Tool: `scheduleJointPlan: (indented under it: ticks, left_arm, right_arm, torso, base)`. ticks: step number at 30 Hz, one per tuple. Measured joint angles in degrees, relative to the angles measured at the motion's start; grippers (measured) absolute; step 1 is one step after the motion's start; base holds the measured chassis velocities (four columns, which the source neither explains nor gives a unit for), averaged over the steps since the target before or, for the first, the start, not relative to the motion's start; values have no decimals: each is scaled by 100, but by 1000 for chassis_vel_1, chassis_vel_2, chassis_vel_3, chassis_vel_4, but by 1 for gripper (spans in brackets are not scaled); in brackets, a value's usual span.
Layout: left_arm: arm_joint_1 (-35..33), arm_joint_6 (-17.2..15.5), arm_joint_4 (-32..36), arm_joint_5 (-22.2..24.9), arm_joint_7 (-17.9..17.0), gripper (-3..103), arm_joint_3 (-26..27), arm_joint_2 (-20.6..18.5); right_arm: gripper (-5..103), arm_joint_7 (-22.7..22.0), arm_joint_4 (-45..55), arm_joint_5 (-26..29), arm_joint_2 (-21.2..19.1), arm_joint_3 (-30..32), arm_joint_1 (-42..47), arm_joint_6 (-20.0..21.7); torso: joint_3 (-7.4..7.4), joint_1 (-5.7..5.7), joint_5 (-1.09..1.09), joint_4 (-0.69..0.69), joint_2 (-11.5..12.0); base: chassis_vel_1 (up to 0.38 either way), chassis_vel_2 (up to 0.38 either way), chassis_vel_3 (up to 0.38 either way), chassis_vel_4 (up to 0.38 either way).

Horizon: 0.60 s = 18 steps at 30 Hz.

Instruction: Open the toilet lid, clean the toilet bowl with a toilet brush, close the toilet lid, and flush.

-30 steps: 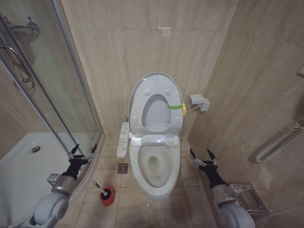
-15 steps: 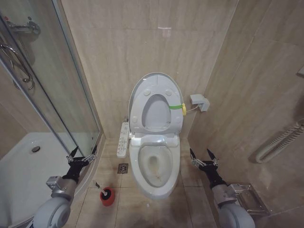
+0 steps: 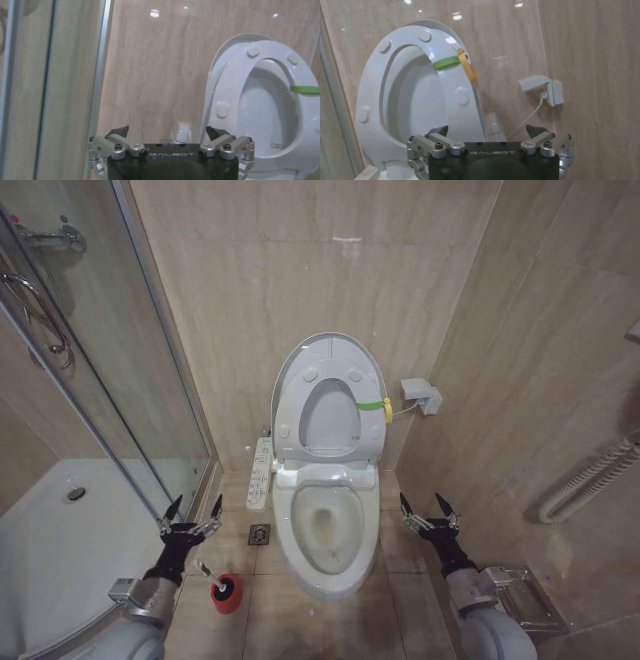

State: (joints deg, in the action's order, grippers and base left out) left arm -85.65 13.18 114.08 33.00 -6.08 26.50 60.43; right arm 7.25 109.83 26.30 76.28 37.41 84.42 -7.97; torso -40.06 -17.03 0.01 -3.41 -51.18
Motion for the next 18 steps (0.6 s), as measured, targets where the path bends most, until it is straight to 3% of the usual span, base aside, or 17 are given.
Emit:
scheduleJointPlan:
  ticks: [9,13,18]
  left_arm:
    - [-347,117,88,-68,26,100,7,184]
    - [-503,45,165,52,21,100,108,186]
    - [-599,-192,249,-52,-231,100,202,191]
  right_arm:
    - [100,0,0,0,0,0,0,0]
    - [100,0,0,0,0,0,0,0]
    - [100,0,0,0,0,0,0,0]
  torso:
    - [0,0,-1,0,0]
    - [0,0,0,1,0]
    - [0,0,-1,0,0]
  base:
    - [0,0,0,0]
    - [0,0,0,0]
    - [0,0,0,0]
